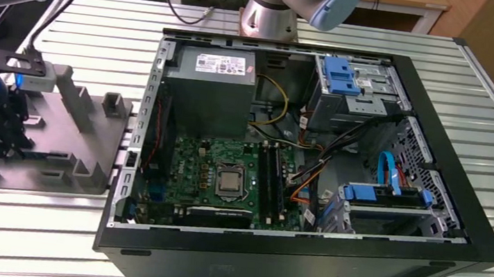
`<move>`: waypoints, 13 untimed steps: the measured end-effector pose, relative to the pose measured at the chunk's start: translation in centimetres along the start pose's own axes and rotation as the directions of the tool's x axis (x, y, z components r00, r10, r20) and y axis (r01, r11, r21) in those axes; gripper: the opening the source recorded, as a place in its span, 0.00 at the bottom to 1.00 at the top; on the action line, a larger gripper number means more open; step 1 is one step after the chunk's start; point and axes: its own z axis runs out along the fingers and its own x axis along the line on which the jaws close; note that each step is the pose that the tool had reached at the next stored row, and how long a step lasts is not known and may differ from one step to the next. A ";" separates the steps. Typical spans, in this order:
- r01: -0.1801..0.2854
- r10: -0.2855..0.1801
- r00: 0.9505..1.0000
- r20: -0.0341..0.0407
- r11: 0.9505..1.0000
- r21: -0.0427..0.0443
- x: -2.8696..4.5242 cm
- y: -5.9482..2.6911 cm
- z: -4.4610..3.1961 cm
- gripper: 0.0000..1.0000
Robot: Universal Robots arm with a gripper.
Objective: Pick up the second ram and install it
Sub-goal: 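Pick up the second ram and move it above second insertion slot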
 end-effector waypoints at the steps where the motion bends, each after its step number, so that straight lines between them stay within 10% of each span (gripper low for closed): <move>1: 0.000 0.000 1.000 0.000 1.000 0.000 0.00 0.00 0.00 0.29; 13: 0.004 -0.004 1.000 0.000 1.000 0.000 -0.06 0.00 0.26 0.29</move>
